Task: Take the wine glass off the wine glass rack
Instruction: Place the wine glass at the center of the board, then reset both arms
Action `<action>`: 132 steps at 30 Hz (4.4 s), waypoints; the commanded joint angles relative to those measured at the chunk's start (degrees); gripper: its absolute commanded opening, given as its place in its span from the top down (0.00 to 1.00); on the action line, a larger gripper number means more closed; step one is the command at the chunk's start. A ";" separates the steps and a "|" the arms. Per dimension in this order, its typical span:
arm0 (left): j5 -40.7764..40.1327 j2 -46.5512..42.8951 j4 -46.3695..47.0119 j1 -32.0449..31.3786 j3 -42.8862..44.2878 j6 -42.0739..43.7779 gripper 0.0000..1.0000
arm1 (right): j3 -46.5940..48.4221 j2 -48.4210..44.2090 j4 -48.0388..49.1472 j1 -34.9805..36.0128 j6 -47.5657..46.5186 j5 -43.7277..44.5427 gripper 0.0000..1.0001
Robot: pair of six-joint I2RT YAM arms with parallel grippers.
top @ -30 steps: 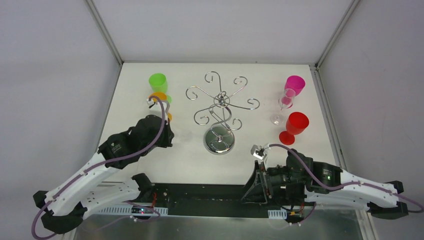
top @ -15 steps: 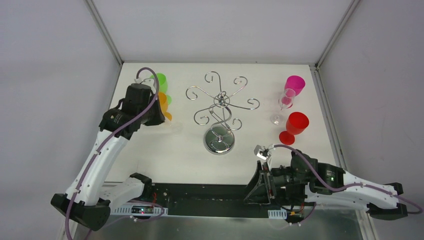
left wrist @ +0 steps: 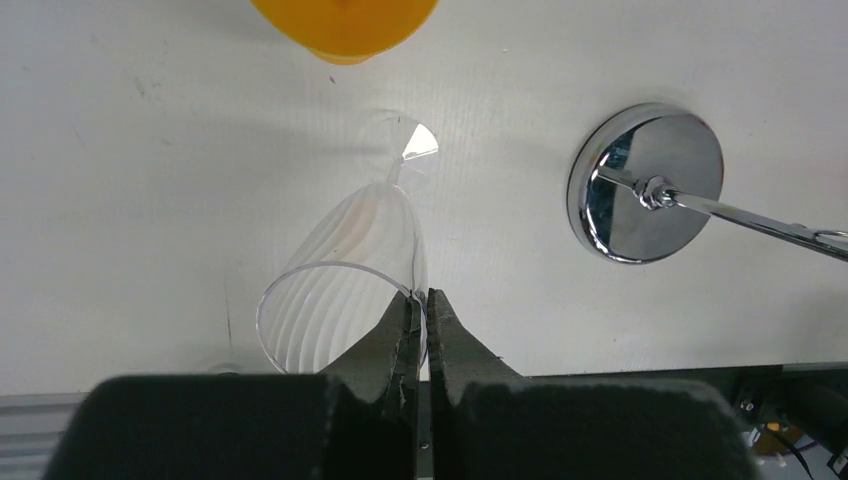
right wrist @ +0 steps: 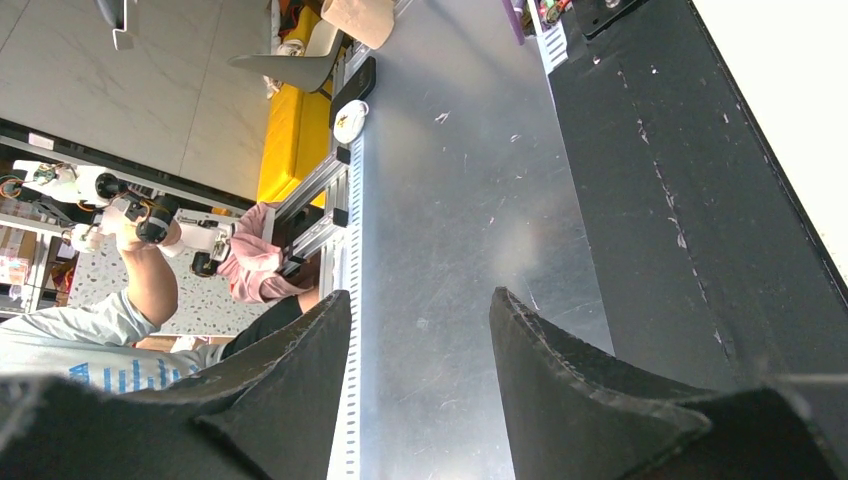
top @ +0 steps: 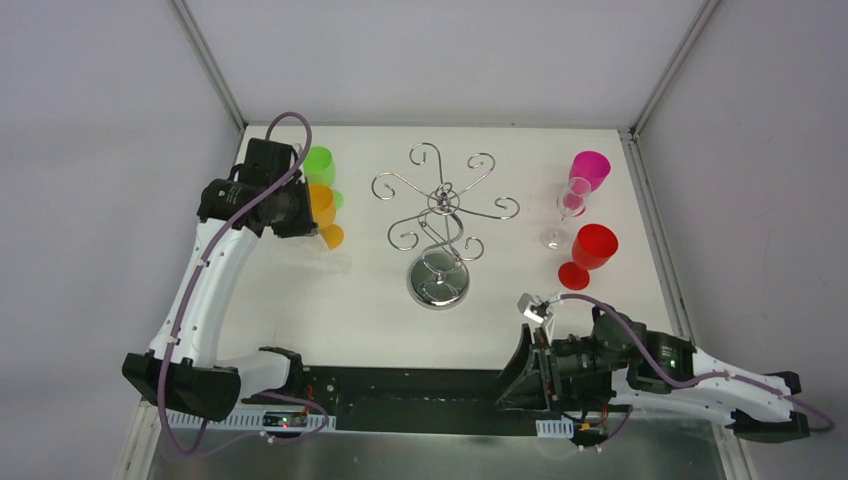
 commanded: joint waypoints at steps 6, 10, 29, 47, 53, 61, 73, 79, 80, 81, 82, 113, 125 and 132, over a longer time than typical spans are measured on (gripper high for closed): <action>-5.80 5.19 -6.00 1.24 4.96 3.25 1.00 | -1.08 -3.81 -0.28 0.10 0.68 -0.38 0.44; -9.02 7.53 -7.24 1.33 7.06 4.24 1.00 | -1.72 -5.38 -0.35 0.10 1.55 -0.21 0.44; -11.49 16.98 -10.23 1.51 15.55 7.91 1.00 | -2.84 -8.28 -1.32 0.10 2.67 0.38 0.44; -9.00 17.76 -5.35 1.59 11.50 6.56 1.00 | -2.25 -8.78 -3.47 0.10 2.30 1.09 0.43; -8.82 17.49 -4.04 1.58 10.20 6.58 1.00 | -2.22 -8.46 -3.43 0.10 2.23 1.11 0.43; -8.40 17.10 -2.99 1.55 8.82 6.70 1.00 | -2.75 -8.21 -2.74 0.10 2.28 1.28 0.43; -7.54 15.70 -1.45 1.64 6.37 7.05 0.99 | -2.88 -7.49 -2.36 0.10 2.30 1.37 0.42; -7.49 14.99 -1.45 1.68 6.63 7.49 0.86 | -3.02 -6.98 -1.87 0.10 2.40 1.29 0.40; -7.45 14.88 -1.47 1.73 6.63 7.53 0.85 | -3.02 -6.94 -1.70 0.09 2.45 1.29 0.40; -7.47 14.79 -1.43 1.70 6.59 7.62 0.83 | -3.09 -6.86 -1.63 0.08 2.45 1.29 0.40; -7.49 14.70 -1.45 1.72 6.55 7.61 0.82 | -3.10 -6.72 -1.52 0.10 2.56 1.25 0.40; -4.44 2.21 -3.46 1.75 9.61 7.54 0.61 | 6.23 -0.02 -9.45 0.10 0.71 15.46 0.25; 4.57 -9.77 3.21 1.68 -1.06 7.58 0.57 | 15.48 5.34 -19.24 0.10 -1.51 35.50 0.17; 9.10 -15.50 5.46 1.68 -5.33 7.08 0.54 | 18.61 8.57 -22.63 0.10 -2.16 45.00 0.01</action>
